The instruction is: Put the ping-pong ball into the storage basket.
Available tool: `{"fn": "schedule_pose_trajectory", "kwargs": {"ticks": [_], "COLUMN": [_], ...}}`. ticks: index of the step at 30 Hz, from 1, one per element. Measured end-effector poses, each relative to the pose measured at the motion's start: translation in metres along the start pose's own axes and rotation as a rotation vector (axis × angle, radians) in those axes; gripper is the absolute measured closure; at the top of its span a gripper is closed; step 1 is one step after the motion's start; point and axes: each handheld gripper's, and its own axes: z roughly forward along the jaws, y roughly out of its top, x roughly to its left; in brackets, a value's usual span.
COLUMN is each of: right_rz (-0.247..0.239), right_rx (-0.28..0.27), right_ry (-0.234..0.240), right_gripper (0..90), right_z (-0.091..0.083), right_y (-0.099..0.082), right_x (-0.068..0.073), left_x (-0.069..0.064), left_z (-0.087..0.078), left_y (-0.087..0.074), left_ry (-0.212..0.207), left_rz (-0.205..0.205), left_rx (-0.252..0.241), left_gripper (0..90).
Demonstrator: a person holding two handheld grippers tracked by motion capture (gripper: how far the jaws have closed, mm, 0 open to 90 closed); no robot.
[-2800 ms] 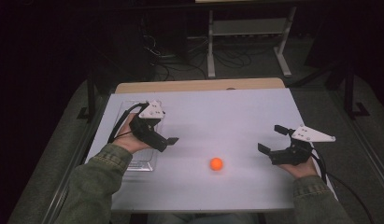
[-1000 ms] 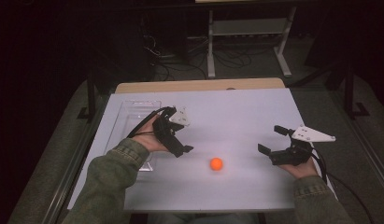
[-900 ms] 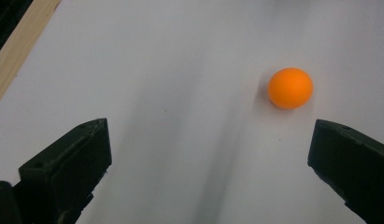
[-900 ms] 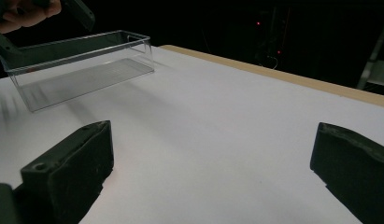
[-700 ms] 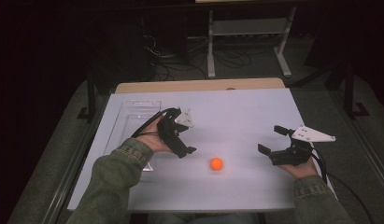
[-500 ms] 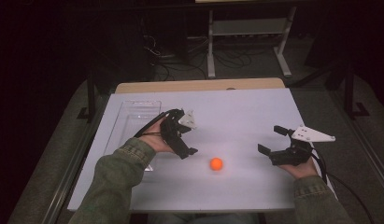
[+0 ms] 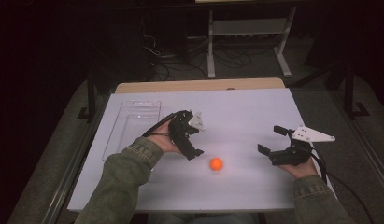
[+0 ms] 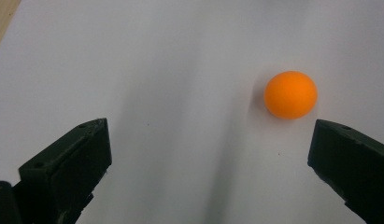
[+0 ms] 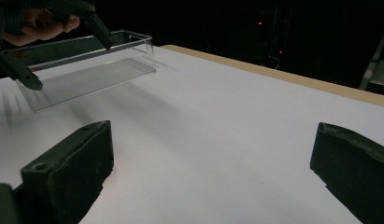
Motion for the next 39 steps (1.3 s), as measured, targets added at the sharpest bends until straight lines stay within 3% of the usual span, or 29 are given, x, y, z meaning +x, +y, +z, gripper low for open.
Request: {"fn": "schedule_pose_trajectory", "kwargs": {"ticks": [15,39], "right_rz": [-0.003,-0.006], "right_rx": [0.006,0.011], "right_ry": [0.008,0.015], "right_gripper": [0.0,0.0], "right_z": [0.001,0.001], "right_y": [0.000,0.000], "right_x": [0.000,0.001], "left_x": [-0.007,-0.014], "left_z": [0.019,0.040], "left_y": [0.011,0.022], "left_ry": [-0.027,-0.053], "left_rz": [0.043,0.084], "left_rx": [0.049,0.077], "left_gripper": [0.0,0.0]}}
